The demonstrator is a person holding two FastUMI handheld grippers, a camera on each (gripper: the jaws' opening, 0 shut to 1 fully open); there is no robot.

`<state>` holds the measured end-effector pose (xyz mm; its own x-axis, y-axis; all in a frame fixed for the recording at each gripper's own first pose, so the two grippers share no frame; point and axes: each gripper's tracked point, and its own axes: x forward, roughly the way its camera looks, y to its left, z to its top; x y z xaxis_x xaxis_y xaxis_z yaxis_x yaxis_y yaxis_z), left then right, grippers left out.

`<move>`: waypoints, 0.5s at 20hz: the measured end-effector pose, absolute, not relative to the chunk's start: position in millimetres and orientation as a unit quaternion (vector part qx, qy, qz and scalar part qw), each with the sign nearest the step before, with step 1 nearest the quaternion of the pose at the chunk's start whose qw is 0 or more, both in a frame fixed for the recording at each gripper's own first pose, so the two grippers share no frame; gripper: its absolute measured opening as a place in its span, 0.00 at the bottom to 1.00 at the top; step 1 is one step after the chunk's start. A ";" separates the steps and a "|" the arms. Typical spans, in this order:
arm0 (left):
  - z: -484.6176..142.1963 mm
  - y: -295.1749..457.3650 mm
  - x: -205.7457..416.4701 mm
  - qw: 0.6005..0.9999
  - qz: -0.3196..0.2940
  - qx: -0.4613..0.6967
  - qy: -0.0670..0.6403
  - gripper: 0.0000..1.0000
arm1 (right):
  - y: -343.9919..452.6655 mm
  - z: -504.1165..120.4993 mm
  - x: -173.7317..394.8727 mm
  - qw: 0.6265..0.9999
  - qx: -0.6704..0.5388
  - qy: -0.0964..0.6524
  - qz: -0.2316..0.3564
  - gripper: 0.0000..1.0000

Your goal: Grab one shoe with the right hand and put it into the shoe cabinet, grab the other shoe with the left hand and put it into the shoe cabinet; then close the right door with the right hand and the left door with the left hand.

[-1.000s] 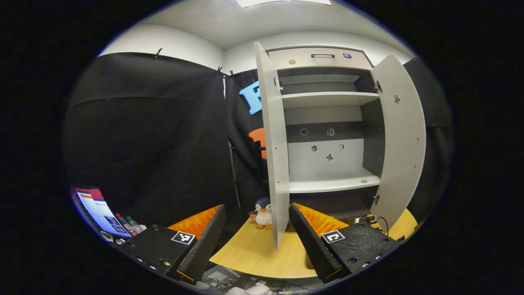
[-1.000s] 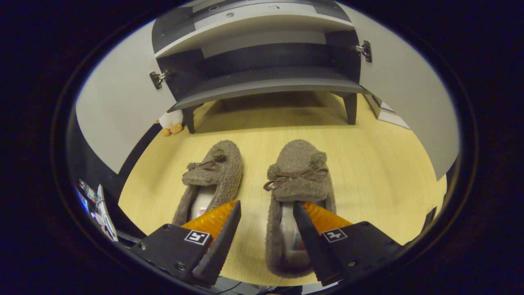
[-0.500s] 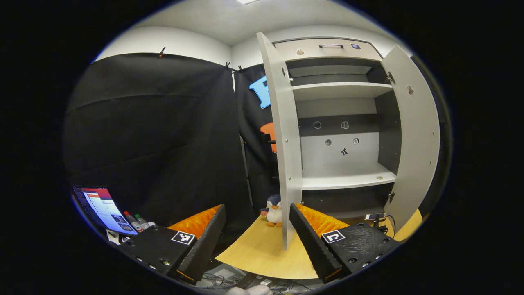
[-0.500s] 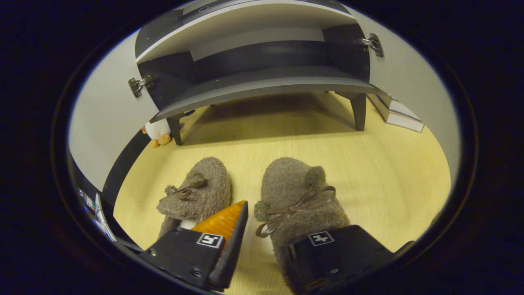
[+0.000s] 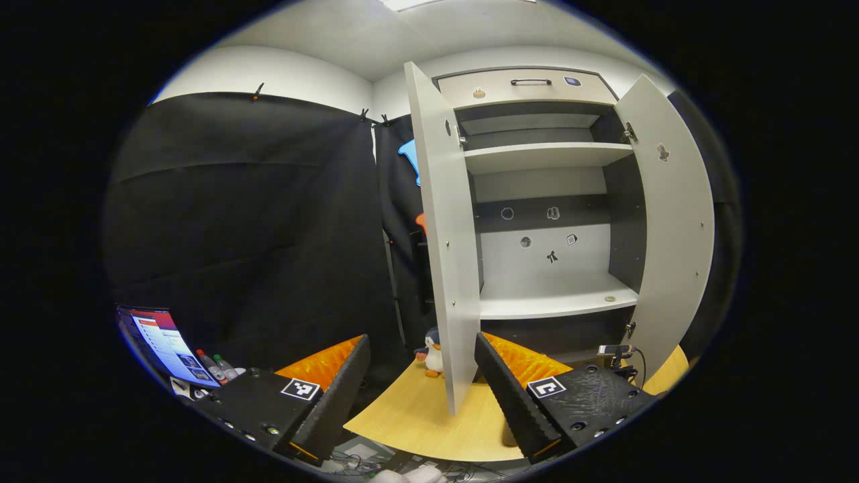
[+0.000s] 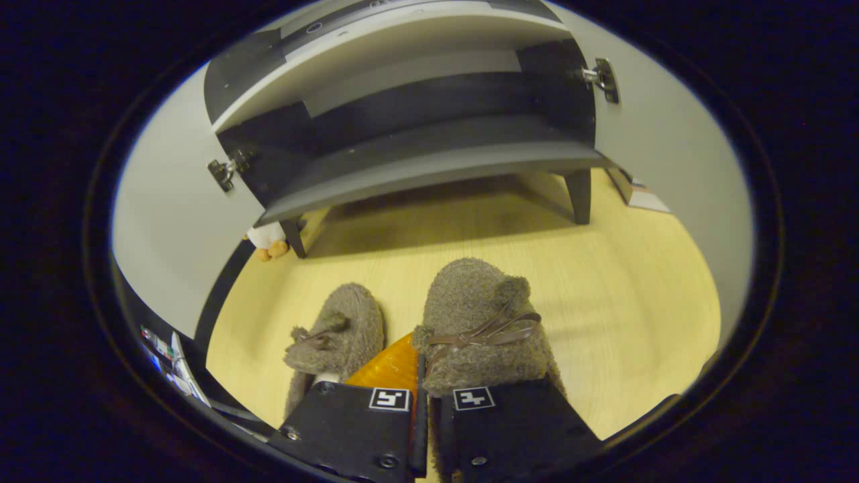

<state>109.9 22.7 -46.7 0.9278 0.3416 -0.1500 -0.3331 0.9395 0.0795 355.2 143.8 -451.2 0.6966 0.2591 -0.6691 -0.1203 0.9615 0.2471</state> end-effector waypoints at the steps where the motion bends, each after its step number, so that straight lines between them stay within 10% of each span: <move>1: -45.7 19.8 109.5 0.982 0.167 0.025 0.079 0.96 | 144.0 -433.9 357.3 0.920 0.093 0.367 0.107 0.11; 10: -50.1 -11.9 110.7 0.989 0.127 0.004 0.071 0.96 | 157.7 -259.5 386.7 0.957 0.070 0.240 0.146 0.11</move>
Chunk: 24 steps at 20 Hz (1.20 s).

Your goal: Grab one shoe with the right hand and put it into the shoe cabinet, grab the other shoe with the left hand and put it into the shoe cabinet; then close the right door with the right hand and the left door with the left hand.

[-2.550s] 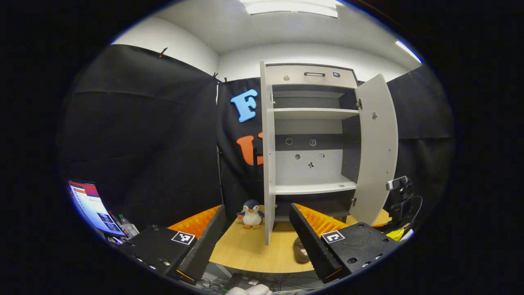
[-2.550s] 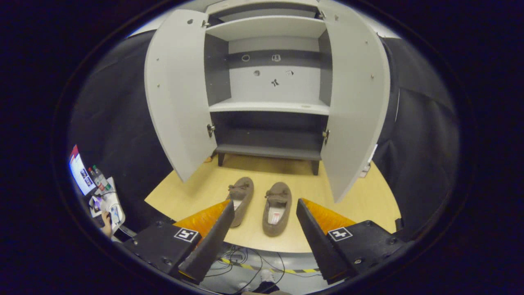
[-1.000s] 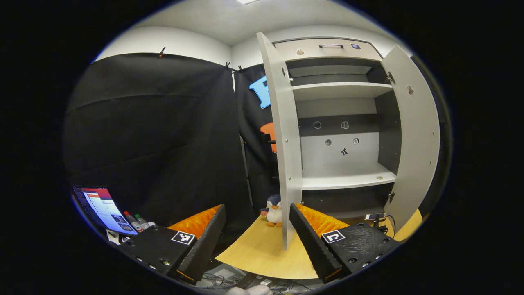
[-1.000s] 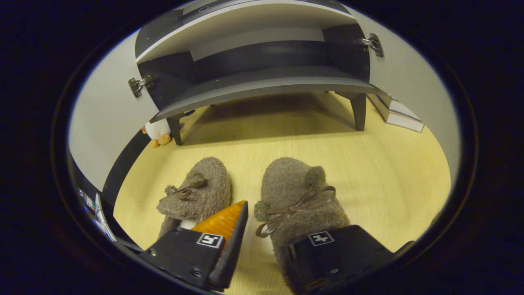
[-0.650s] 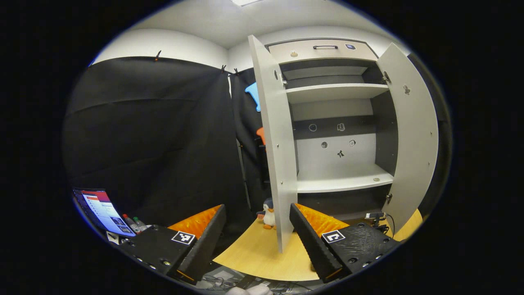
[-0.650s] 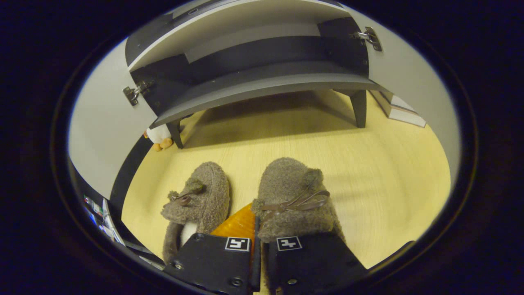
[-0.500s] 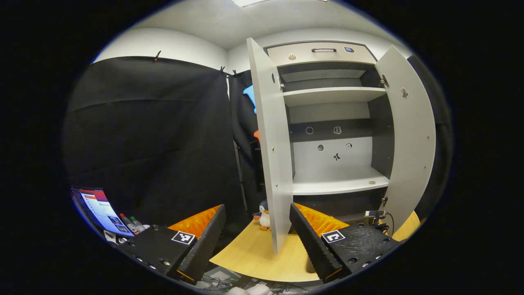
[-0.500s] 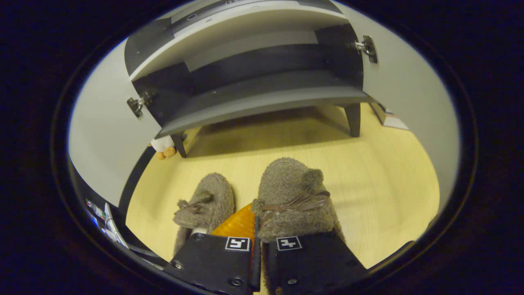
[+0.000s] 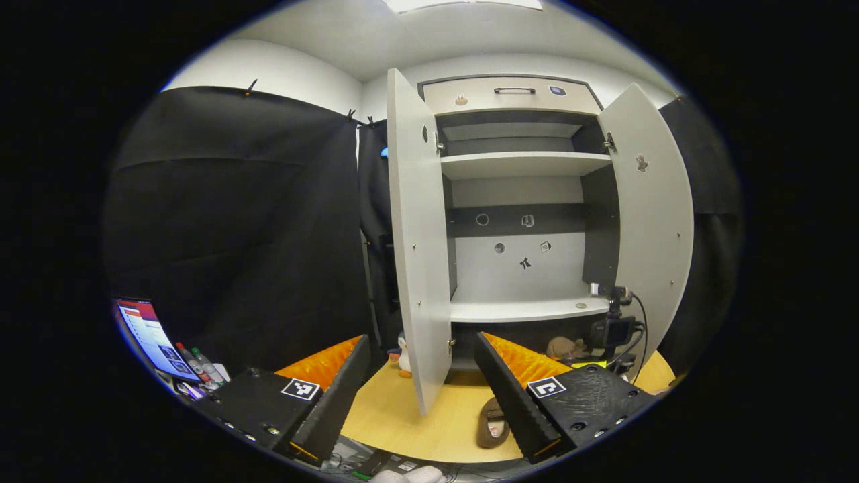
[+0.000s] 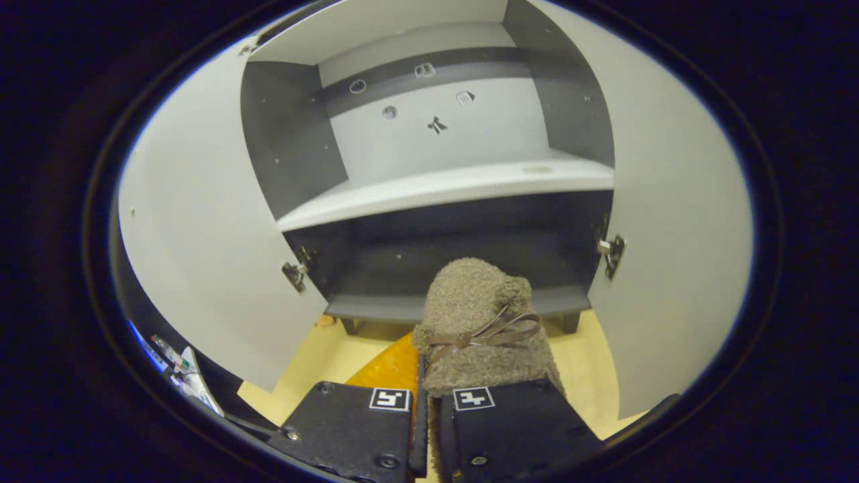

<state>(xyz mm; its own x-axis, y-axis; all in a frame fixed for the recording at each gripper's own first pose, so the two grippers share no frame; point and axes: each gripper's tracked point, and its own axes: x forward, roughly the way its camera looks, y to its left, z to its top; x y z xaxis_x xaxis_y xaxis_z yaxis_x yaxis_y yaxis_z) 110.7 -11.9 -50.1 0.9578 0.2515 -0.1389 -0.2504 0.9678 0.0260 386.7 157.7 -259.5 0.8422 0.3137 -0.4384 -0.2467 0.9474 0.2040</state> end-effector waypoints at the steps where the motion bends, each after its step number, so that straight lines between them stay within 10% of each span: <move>1: -51.9 -12.6 112.3 0.990 0.125 0.002 0.069 0.96 | 159.9 -241.8 393.0 0.960 0.069 0.228 0.150 0.11; 11: -67.6 -15.6 126.0 0.988 0.132 -0.016 0.079 0.96 | 176.0 -115.8 521.4 0.977 0.053 0.159 0.131 0.10; 24: -81.6 -17.8 136.7 0.984 0.150 -0.017 0.092 0.96 | 174.7 -157.6 645.1 0.957 0.058 0.274 0.072 0.11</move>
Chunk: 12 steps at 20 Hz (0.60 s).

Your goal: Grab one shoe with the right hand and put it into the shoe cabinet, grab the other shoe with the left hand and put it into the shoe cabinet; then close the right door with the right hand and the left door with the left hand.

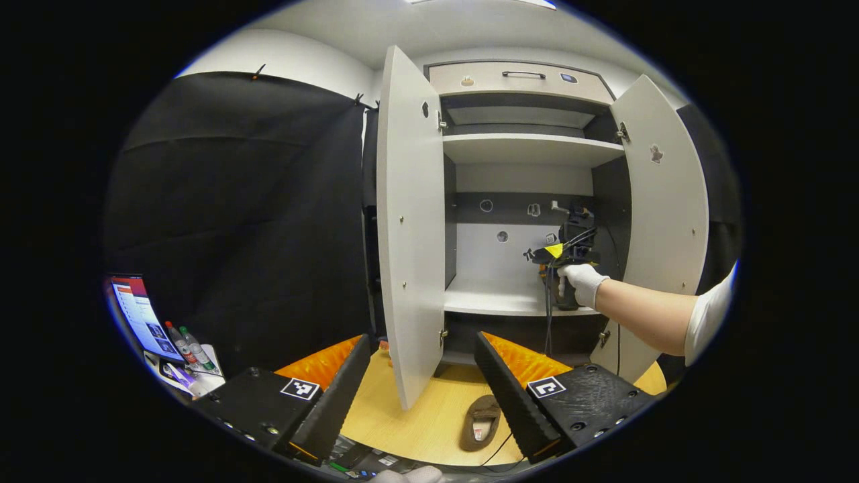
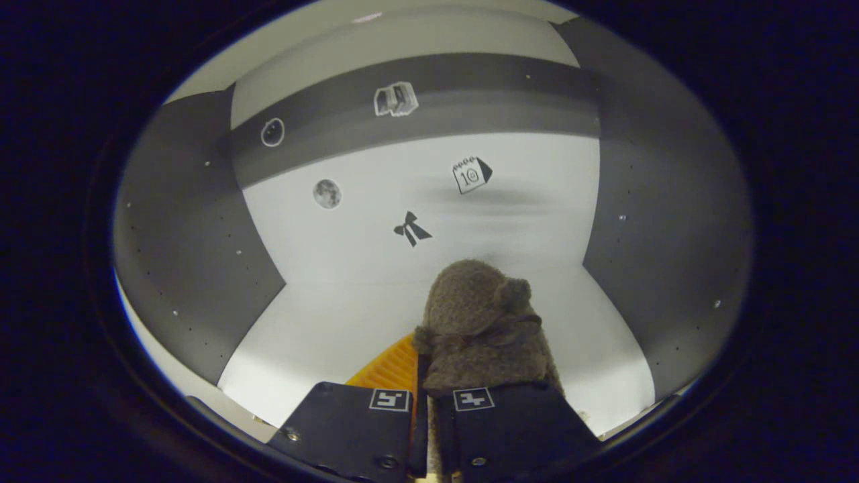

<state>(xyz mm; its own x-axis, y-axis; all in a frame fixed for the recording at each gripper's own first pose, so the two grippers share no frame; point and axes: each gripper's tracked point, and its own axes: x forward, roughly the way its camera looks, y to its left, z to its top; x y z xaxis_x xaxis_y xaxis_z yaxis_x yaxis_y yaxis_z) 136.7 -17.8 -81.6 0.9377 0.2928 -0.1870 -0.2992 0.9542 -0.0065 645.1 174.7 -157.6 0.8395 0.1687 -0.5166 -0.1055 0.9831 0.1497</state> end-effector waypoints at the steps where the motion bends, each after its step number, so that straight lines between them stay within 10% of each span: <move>1: -82.0 -17.1 136.9 0.984 0.152 -0.015 0.093 0.97 | 173.5 -163.6 647.2 0.952 0.056 0.293 0.070 0.11; 5: -86.4 -17.4 139.9 0.983 0.158 -0.022 0.094 0.96 | 174.0 -168.0 649.3 0.939 0.065 0.330 0.068 0.14; 9: -87.9 -18.4 139.3 0.983 0.159 -0.028 0.092 0.96 | 184.2 -158.4 638.8 0.940 0.075 0.322 0.088 0.70; 12: -84.2 -17.4 138.5 0.984 0.154 -0.025 0.088 0.96 | 183.0 -144.4 622.7 0.949 0.066 0.292 0.094 0.80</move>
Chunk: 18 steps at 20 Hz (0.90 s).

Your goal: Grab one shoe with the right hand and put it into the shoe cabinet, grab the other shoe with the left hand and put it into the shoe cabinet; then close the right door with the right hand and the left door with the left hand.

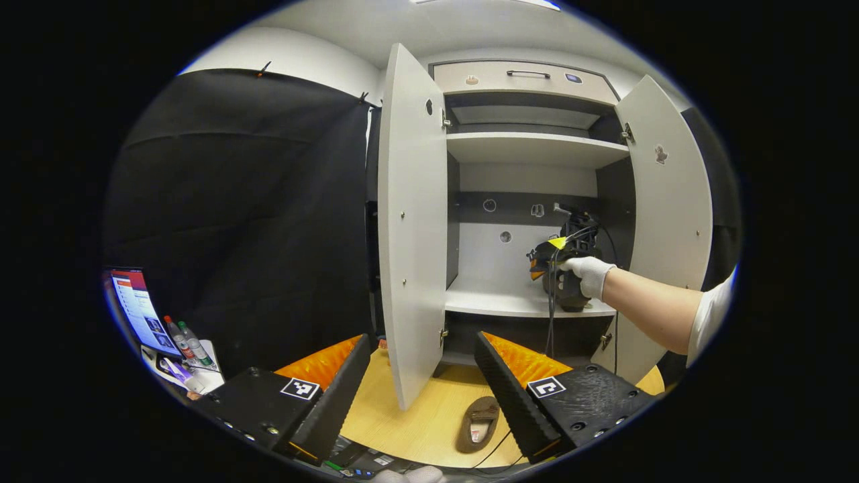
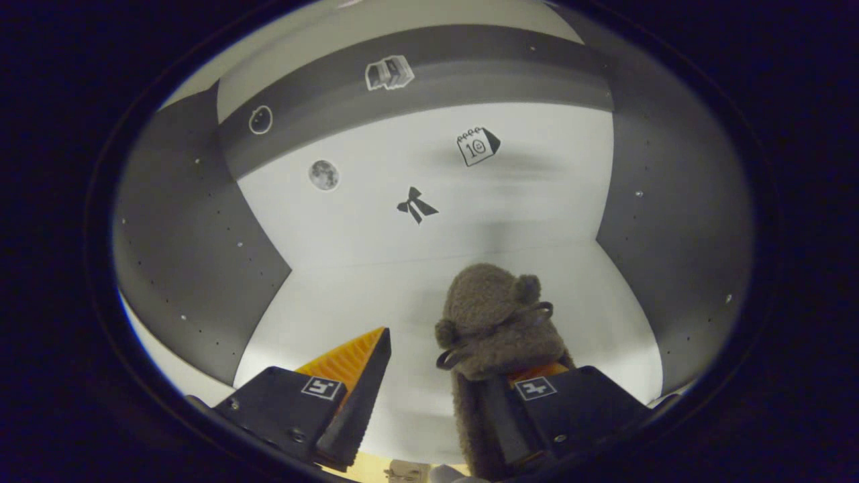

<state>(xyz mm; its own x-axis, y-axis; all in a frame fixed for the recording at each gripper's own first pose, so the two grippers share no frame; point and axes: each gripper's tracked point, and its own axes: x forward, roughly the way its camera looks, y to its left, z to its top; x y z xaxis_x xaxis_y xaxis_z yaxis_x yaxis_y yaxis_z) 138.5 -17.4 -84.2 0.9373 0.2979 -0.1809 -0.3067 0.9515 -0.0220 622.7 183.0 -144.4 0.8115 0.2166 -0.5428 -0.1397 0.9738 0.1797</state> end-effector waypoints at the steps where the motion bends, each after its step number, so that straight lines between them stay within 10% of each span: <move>1: -82.8 -17.0 139.0 0.984 0.153 -0.021 0.086 0.96 | 179.9 -139.9 614.5 0.953 0.063 0.282 0.094 0.81; 9: -81.5 1.7 122.3 0.990 0.115 -0.024 0.075 0.96 | 154.5 -91.6 522.0 0.978 0.042 0.186 0.088 0.99; 18: -93.6 19.2 110.4 0.996 0.055 -0.012 0.073 0.96 | 117.3 -65.1 339.7 0.992 0.049 0.082 0.085 0.98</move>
<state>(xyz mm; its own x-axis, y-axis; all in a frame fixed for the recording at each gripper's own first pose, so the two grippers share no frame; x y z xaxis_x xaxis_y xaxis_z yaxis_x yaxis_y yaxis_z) 110.4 19.2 -93.6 0.9832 0.1079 -0.1472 -0.1113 0.9937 -0.0150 339.7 117.3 -65.1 0.9721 0.1762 -0.1545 -0.1603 0.9809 0.1103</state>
